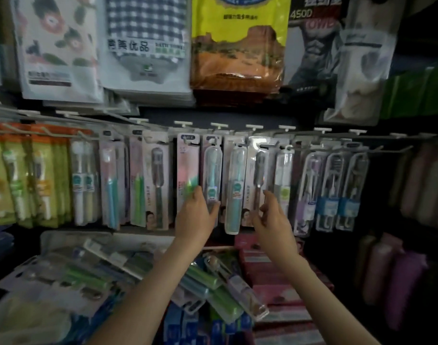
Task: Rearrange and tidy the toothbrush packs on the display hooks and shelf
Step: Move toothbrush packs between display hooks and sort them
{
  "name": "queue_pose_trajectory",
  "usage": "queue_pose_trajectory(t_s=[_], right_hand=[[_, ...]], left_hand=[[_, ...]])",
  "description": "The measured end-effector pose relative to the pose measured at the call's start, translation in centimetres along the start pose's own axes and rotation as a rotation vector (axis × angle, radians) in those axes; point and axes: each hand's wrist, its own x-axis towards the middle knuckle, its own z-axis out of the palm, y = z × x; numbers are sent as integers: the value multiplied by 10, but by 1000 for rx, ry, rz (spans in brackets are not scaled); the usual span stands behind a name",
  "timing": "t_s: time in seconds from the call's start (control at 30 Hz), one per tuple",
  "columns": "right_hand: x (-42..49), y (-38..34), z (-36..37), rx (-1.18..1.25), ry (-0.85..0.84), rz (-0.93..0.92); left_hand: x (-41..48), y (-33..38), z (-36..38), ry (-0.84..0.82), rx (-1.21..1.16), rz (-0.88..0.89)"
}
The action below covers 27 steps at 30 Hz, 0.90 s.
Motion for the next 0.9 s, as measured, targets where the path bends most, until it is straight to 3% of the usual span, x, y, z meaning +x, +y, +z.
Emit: queue_pose_trajectory(t_s=[0.3,0.73,0.9], right_hand=[[44,-19,23,63,-49,31],[21,-55,5,323,-82,119],[3,-68,-2,290,-63,126]], left_hand=[[10,23,7,-7,-26,-71],[-38,20,-34,86,-180,57],[-47,13,-56,63,-243,78]])
